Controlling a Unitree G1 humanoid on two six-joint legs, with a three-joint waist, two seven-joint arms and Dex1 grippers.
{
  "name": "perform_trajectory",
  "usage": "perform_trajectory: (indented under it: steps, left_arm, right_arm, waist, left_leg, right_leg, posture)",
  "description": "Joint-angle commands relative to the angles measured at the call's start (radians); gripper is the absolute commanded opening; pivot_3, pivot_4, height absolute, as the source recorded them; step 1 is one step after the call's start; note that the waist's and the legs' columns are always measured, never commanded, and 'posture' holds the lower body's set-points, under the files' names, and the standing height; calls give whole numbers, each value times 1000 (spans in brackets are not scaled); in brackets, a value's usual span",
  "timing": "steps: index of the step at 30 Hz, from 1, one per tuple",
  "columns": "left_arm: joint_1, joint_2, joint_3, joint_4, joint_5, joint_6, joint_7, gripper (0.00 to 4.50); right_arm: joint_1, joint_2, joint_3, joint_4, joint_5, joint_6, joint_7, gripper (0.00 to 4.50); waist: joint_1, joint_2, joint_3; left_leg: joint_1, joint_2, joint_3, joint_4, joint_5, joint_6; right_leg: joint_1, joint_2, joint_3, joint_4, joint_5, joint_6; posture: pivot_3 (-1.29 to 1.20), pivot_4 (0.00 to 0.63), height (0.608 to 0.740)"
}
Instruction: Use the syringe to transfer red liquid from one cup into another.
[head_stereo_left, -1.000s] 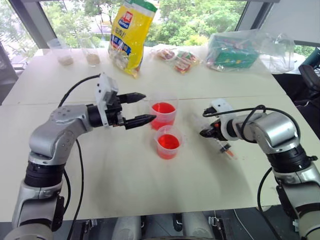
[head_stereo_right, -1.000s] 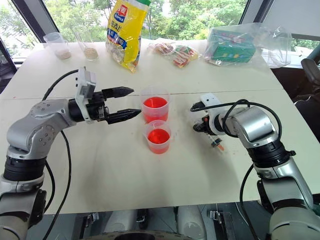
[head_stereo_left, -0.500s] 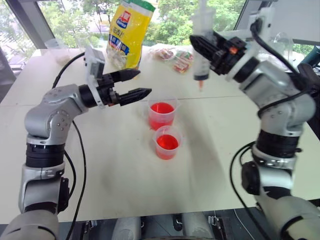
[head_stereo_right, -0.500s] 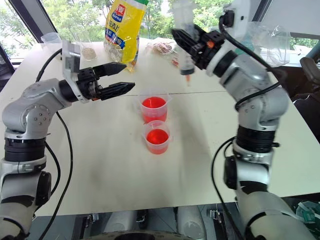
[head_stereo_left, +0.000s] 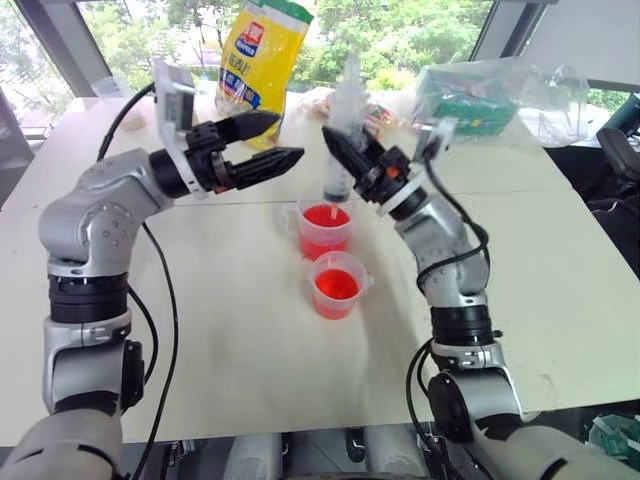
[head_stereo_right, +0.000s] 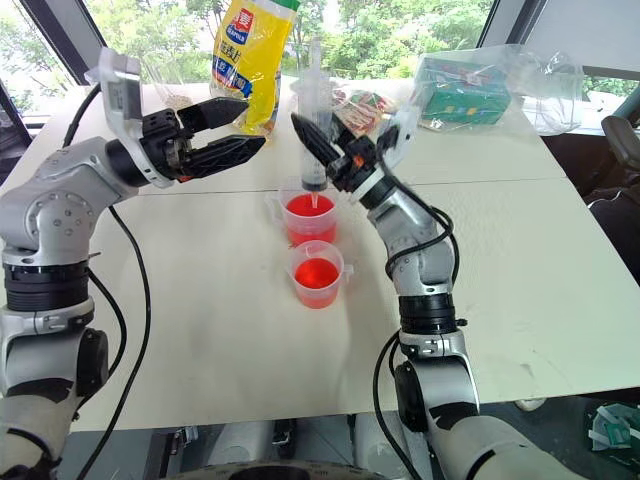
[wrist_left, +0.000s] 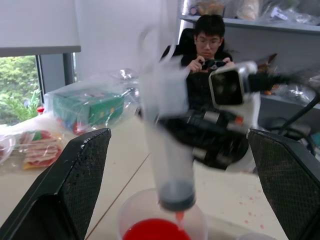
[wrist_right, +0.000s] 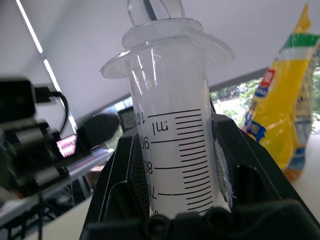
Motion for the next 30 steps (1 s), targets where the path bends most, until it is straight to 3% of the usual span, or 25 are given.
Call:
perform_trajectory:
  steps: [1, 15, 30]
  left_arm:
    - [-37, -28, -16, -28, 2, -16, 15, 4500]
    - [-59, -103, -93, 24, 78, -68, 6, 4500]
    - [-41, -88, -98, -4, 67, -9, -29, 4500]
  right_arm:
    - [11, -5, 30, 25, -45, -95, 31, 1359]
    - [72, -25, 102, 88, -145, -229, 63, 1359]
    - [70, -32, 118, 108, -158, -244, 65, 1359]
  waist:
    - [1, 0, 0]
    - [0, 0, 0]
    - [-3, 0, 0]
  left_leg:
    - [0, 0, 0, 0, 0, 0]
    - [1, 0, 0, 0, 1, -1]
    - [1, 0, 0, 0, 1, -1]
  right_leg:
    - [0, 0, 0, 0, 0, 0]
    - [0, 0, 0, 1, 0, 0]
    - [0, 0, 0, 1, 0, 0]
  posture:
    - [0, 150, 740]
    - [0, 150, 740]
    - [0, 150, 740]
